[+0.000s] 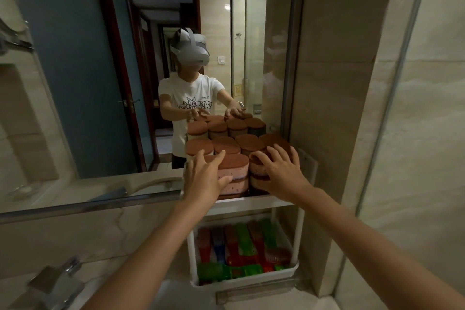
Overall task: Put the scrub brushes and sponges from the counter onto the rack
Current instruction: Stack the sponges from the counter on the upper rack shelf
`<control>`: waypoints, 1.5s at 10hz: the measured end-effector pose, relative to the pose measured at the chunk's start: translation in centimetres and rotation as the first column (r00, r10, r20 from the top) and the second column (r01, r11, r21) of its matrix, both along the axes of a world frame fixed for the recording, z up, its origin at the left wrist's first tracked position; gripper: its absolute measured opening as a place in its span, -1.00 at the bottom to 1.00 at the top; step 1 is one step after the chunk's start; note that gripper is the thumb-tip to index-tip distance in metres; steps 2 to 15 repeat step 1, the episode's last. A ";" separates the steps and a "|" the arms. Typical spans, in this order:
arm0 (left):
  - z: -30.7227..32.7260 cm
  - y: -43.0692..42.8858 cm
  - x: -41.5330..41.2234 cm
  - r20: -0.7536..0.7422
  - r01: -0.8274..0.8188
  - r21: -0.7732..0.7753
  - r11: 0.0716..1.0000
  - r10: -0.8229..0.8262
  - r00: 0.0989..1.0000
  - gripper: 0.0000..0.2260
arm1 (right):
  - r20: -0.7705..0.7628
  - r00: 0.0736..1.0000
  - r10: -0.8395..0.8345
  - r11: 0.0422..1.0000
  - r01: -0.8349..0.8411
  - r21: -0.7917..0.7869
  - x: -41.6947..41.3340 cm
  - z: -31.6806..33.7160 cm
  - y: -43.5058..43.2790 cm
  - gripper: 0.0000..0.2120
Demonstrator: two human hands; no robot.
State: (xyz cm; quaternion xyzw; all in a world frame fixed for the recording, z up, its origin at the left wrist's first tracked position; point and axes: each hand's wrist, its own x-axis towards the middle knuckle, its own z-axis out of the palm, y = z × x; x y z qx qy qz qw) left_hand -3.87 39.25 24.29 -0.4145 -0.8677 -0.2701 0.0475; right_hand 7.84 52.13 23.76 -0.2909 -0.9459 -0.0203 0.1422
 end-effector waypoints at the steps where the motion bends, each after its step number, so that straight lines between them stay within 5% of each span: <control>1: 0.7 -0.3 0.5 -0.128 -0.016 0.090 0.996 0.027 0.991 -0.49 | -0.074 0.997 0.035 0.999 -0.033 0.033 0.0 0.8 -1.3 -0.45; 15: 0.7 -0.3 0.5 -0.128 -0.016 0.090 0.996 0.027 0.991 -0.49 | -0.074 0.997 0.035 0.999 -0.033 0.033 0.0 0.8 -1.3 -0.45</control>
